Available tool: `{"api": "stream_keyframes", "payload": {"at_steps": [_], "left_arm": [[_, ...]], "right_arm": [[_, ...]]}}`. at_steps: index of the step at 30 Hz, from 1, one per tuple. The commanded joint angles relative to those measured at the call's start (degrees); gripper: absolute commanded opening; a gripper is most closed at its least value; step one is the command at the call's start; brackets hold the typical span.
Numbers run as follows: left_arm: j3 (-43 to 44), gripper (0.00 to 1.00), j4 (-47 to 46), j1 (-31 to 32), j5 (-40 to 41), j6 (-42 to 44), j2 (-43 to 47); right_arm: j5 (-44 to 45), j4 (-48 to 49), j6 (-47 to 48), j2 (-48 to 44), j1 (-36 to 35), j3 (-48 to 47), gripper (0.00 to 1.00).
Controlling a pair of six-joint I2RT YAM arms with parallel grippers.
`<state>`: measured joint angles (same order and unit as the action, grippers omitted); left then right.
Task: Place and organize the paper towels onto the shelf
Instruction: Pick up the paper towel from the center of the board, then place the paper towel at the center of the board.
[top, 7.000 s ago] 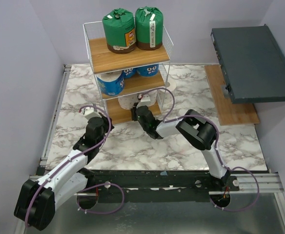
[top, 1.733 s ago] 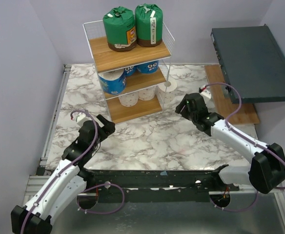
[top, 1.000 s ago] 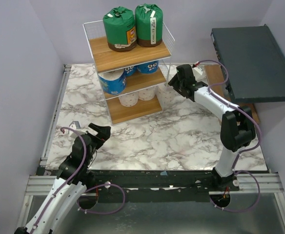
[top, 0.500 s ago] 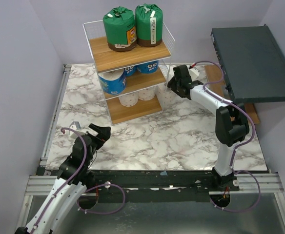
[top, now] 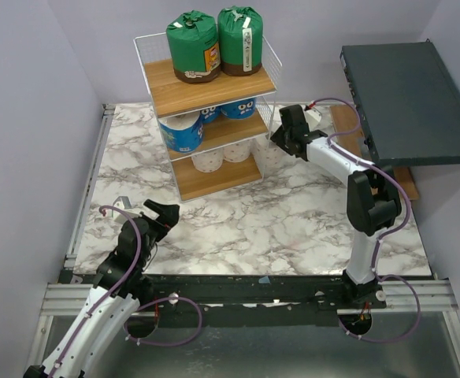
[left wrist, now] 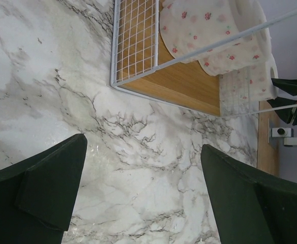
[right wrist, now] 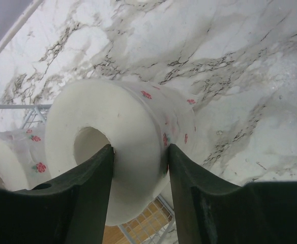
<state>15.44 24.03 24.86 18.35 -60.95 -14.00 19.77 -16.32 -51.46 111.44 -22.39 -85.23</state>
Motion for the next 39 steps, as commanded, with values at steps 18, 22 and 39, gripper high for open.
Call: {"api": "stream_keyframes", "payload": {"at_steps": [18,22,39], "left_arm": [[-0.2,0.97,-1.15,-0.25,-0.01,0.36,0.07],[0.35,0.97,-1.31,-0.25,0.28,1.08,0.1],[0.25,0.97,-0.11,-0.34,-0.6,1.36,1.68]], "right_arm": [[4.27,-3.66,2.95,-14.42,0.55,9.91,0.31],[4.68,-4.57,3.03,-21.14,0.51,14.82,0.31],[-4.24,-10.43,3.52,-50.42,-7.96,39.84,0.32]]}}
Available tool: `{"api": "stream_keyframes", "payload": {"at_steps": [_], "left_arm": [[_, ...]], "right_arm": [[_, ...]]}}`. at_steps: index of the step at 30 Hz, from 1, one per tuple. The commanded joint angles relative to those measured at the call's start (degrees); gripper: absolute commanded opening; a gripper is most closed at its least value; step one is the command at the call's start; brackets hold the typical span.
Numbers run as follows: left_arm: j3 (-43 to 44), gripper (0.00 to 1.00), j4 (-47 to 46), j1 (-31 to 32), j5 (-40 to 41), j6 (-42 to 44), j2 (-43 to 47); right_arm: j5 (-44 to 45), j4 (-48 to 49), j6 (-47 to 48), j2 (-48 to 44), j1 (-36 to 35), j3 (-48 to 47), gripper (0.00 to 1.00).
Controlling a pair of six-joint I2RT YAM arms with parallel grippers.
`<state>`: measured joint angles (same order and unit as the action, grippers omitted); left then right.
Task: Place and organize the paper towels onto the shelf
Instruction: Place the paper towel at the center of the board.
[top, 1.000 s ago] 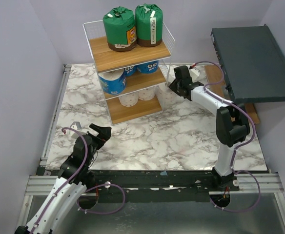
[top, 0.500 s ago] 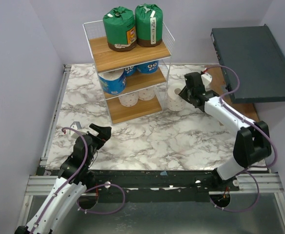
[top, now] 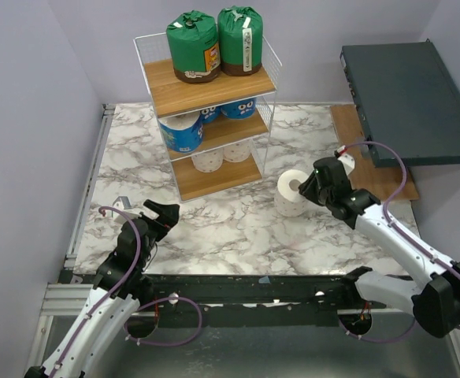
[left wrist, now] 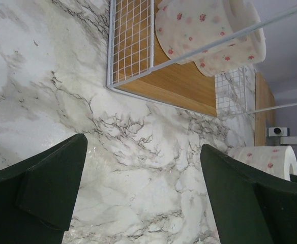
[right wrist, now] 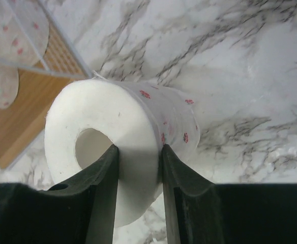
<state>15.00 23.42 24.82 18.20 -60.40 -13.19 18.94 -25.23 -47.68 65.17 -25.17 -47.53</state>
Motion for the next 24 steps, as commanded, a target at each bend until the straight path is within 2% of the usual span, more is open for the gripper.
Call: {"api": "stream_keyframes", "payload": {"at_steps": [1,5,9,16,21,24], "left_arm": [[0.59,0.97,0.45,-0.3,-0.44,0.69,0.78],[0.12,0.97,-0.13,-0.3,-0.61,0.29,0.45],[0.23,0.97,-0.28,-0.3,-0.62,-0.26,-0.54],[0.4,0.98,0.58,-0.3,0.29,-0.42,-1.12],[-0.19,0.98,0.38,-0.3,1.07,-0.33,-0.94],[0.31,0.98,0.55,-0.3,1.49,-0.09,-2.04]], "right_arm": [[-3.62,-1.65,-1.15,-4.69,-7.28,2.78,0.32],[-3.0,0.3,-4.23,-3.72,-16.14,4.11,0.33],[-2.53,3.43,-5.69,1.94,-21.9,2.11,0.34],[-2.91,11.15,-5.68,9.25,-24.22,-0.67,0.34],[-2.19,12.2,-5.54,14.17,-24.62,-3.98,0.35],[-1.72,9.98,-5.54,17.72,-24.58,-6.63,0.4]]}}
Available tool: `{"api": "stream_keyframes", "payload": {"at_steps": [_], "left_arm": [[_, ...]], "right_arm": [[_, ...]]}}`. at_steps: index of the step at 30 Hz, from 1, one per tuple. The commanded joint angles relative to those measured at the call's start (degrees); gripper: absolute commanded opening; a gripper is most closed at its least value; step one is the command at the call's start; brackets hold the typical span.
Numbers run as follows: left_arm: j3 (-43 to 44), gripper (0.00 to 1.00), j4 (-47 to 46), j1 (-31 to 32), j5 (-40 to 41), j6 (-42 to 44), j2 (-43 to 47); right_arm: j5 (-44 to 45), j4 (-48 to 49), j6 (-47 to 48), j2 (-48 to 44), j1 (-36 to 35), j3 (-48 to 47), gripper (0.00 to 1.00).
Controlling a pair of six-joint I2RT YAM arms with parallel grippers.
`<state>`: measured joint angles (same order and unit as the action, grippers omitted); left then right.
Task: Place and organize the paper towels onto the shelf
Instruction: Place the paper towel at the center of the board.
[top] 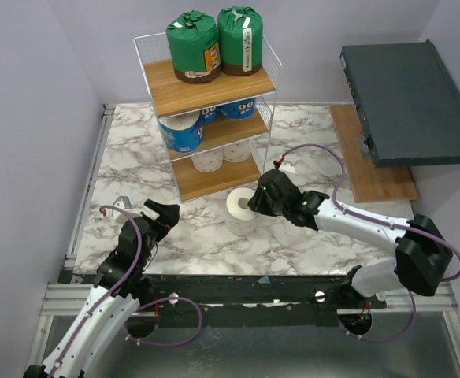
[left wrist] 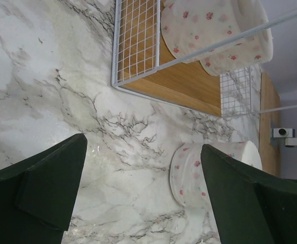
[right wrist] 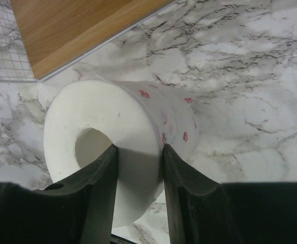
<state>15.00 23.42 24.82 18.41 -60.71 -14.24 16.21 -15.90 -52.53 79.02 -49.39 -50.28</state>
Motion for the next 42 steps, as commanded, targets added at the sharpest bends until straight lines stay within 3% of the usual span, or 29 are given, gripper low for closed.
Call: {"api": "stream_keyframes", "payload": {"at_steps": [1,5,10,16,22,35,42], "left_arm": [[0.6,0.98,0.8,-0.3,1.27,0.32,-1.46],[1.08,0.98,1.08,-0.3,1.06,0.76,-2.44],[0.64,0.99,0.04,-0.3,0.75,0.94,-2.25],[0.97,0.98,-0.26,-0.3,1.26,1.82,-2.75],[1.53,0.98,0.42,-0.3,1.21,1.78,-3.31],[1.05,0.98,0.27,-0.3,0.48,1.12,-4.11],[0.74,0.98,0.69,-0.3,0.57,1.03,-3.14]], "right_arm": [[1.1,-0.52,-0.64,4.52,-0.36,-4.72,0.43],[1.61,-3.84,0.11,5.08,-0.36,-6.87,0.57],[2.04,-8.92,2.08,5.28,-0.36,-10.69,0.63],[-0.85,-18.61,7.98,10.43,-0.36,-20.11,0.61],[-0.46,-22.25,9.0,11.5,-0.28,-21.68,0.61],[0.3,-23.3,8.83,14.6,-0.32,-22.36,0.59],[-0.38,-21.98,7.96,14.7,-0.23,-22.05,0.48]]}}
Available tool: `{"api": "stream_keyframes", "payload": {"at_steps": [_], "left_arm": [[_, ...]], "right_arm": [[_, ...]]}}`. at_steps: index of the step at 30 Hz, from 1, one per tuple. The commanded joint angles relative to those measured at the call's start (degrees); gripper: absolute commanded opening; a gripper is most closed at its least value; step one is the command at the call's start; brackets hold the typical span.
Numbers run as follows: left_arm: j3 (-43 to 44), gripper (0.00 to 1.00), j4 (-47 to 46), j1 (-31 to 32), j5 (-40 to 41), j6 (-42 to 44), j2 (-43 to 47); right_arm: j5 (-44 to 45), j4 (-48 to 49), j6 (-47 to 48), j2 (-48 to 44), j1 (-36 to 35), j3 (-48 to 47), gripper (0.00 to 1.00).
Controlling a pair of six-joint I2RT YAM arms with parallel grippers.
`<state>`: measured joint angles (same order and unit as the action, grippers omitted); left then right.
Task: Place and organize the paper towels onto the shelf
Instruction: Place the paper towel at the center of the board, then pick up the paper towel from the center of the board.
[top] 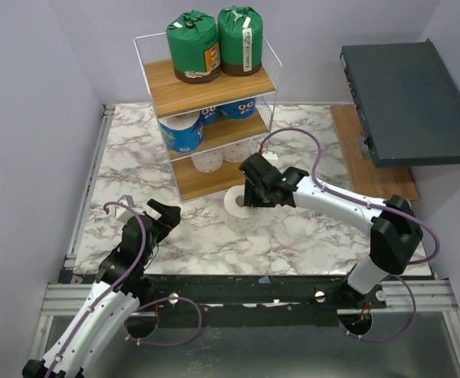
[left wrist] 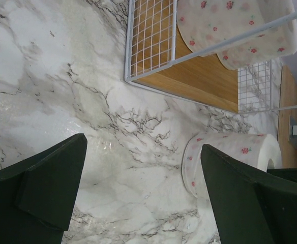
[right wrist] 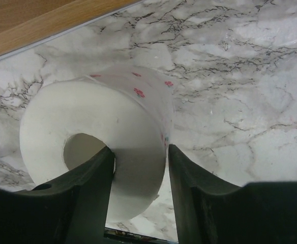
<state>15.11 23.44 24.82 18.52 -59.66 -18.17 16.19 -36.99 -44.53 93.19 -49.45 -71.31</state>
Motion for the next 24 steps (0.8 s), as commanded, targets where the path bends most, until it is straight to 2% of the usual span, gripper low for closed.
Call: {"api": "stream_keyframes", "payload": {"at_steps": [1,9,24], "left_arm": [[0.48,0.98,0.61,-0.3,0.46,-0.09,0.92],[0.33,0.99,-0.18,-0.3,0.2,-0.37,0.3],[0.25,0.98,0.76,-0.3,-0.23,-0.89,1.39]], "right_arm": [[-0.4,-0.89,-0.3,0.23,-0.18,-1.1,0.46],[0.16,0.78,-4.38,-3.21,-0.12,-2.06,0.38],[-1.43,7.28,-9.19,0.39,-0.12,-8.02,0.35]]}}
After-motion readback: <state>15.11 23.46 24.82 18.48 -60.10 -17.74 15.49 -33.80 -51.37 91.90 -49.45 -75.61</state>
